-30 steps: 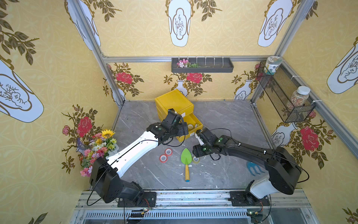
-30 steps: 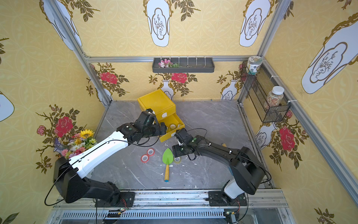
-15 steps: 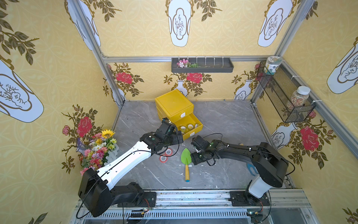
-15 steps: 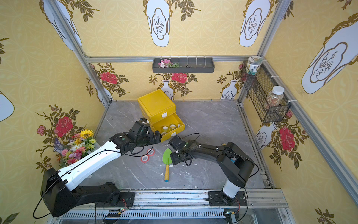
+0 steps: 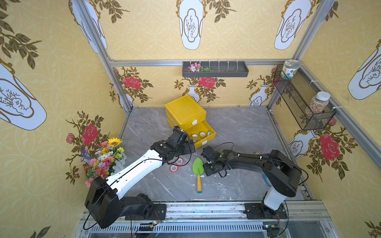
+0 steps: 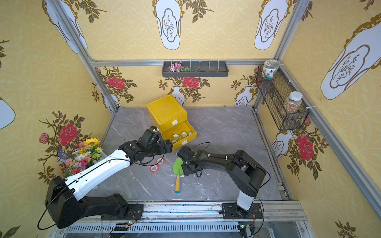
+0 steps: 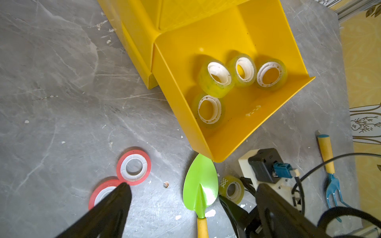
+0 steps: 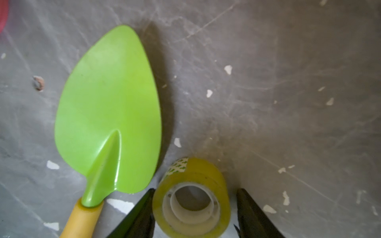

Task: Place the transparent tape into the drawer according to color
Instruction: Pick up the tape at the center of the board, then place the tape in the drawer.

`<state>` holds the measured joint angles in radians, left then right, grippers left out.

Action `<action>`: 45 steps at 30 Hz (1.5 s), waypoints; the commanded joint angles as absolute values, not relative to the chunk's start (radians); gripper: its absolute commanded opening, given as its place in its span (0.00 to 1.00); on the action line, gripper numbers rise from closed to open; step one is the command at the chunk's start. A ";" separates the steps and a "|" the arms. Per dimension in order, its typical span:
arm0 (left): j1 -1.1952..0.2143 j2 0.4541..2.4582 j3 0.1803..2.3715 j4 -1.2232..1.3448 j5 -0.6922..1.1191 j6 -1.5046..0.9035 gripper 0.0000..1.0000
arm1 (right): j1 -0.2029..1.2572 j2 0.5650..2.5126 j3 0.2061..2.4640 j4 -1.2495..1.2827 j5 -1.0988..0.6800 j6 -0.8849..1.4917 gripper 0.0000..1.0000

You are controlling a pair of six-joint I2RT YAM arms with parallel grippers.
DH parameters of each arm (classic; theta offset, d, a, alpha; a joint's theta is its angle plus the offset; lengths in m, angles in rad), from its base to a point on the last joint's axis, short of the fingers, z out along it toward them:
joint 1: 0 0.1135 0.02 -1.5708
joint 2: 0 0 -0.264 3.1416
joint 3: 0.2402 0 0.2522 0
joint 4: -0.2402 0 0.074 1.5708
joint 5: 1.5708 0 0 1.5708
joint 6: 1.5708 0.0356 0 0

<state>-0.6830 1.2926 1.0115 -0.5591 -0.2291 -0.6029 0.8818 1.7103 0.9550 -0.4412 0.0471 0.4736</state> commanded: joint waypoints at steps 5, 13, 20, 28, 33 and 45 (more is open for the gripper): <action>-0.683 1.302 1.000 -0.543 -0.227 -0.604 1.00 | 0.819 1.648 0.909 -0.470 0.071 0.504 0.52; -0.683 1.297 0.955 -0.549 -0.243 -0.622 1.00 | 0.699 1.503 0.912 -0.492 0.051 0.463 0.47; -0.682 1.266 0.904 -0.548 -0.244 -0.640 1.00 | 0.669 1.418 1.054 -0.543 0.052 0.402 0.46; -0.683 1.231 0.870 -0.554 -0.251 -0.653 1.00 | 0.668 1.540 1.379 -0.547 0.026 0.313 0.45; -0.682 1.210 0.855 -0.564 -0.264 -0.660 1.00 | 0.682 1.734 1.565 -0.546 -0.006 0.279 0.46; -0.681 1.172 0.822 -0.569 -0.273 -0.672 1.00 | 0.664 1.939 1.670 -0.530 0.011 0.279 0.56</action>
<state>-0.6811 1.1740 0.8314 -0.5571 -0.2642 -0.6662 0.6662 1.9301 1.6634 -0.5488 -0.0006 0.2836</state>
